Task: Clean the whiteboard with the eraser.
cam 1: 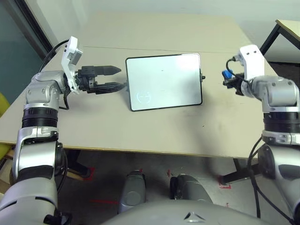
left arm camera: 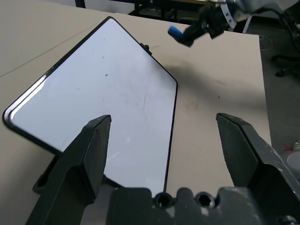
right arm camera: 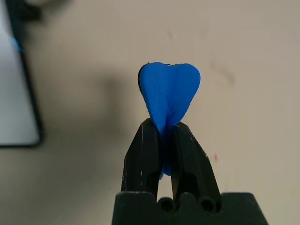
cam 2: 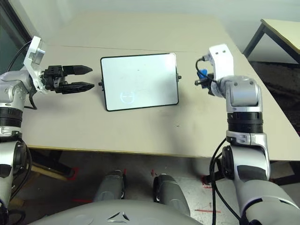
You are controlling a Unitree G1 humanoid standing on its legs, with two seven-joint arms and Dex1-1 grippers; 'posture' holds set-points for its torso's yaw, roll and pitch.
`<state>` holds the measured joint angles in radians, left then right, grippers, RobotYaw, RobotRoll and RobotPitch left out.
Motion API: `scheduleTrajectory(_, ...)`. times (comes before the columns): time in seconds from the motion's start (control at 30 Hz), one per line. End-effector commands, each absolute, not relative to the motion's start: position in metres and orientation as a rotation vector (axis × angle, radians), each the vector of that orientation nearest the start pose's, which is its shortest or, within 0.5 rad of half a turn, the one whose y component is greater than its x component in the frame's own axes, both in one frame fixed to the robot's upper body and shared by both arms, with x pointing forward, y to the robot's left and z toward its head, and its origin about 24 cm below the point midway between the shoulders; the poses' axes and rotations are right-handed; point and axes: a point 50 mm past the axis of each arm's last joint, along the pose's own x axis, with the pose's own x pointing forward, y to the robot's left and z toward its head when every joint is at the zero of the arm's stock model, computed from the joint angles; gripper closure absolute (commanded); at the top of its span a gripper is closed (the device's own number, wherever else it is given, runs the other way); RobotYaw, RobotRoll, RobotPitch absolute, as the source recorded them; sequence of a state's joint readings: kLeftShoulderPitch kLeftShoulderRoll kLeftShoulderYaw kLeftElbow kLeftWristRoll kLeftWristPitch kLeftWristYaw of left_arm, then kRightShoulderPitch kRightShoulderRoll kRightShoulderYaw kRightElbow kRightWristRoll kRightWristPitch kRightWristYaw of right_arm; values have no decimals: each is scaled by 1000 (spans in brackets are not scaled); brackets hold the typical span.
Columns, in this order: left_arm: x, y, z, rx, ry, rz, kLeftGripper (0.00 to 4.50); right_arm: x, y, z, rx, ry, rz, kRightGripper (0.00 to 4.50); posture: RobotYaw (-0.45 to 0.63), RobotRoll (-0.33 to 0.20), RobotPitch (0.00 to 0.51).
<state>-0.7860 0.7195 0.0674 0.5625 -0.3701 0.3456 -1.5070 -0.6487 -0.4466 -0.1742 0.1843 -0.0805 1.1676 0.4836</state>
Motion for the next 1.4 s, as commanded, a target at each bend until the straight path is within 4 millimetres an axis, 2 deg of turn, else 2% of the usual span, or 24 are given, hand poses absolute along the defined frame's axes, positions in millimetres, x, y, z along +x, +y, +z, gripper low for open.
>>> scheduleTrajectory(0.03, 330, 247, 198, 137, 122, -1242, 0, 322, -250, 106, -120, 753, 47, 4377, 236, 0, 29)
scheduleTrajectory(0.43, 328, 249, 198, 135, 120, -1231, 0, 324, -240, 91, -28, 784, 36, 4377, 245, 0, 19)
scheduleTrajectory(0.63, 328, 249, 197, 130, 113, -1226, 0, 323, -241, 93, -21, 808, 20, 2124, 241, 0, 12)
scheduleTrajectory(0.77, 326, 251, 196, 103, 127, -1226, 0, 323, -243, 104, -60, 787, 41, 596, 238, 0, 12)
scheduleTrajectory(0.83, 324, 255, 198, 89, 126, -1214, 0, 323, -245, 113, -70, 762, 65, 74, 238, 0, 12)
scheduleTrajectory(0.93, 324, 259, 202, 82, 96, -1181, 0, 323, -247, 128, -90, 706, 118, 74, 239, 0, 15)
scheduleTrajectory(1.07, 327, 270, 202, 113, 51, -1052, 0, 329, -260, 146, -137, 521, 96, 74, 241, 0, 15)
scheduleTrajectory(1.17, 337, 281, 196, 147, -27, -815, 0, 335, -275, 147, -85, 328, 38, 74, 241, 0, 14)
scheduleTrajectory(1.27, 344, 293, 185, 168, -94, -564, 0, 337, -280, 149, -78, 74, 38, 74, 240, 0, 14)
scheduleTrajectory(1.4, 348, 305, 164, 216, -130, -263, 0, 335, -283, 135, -135, -41, -10, 74, 242, 0, 17)
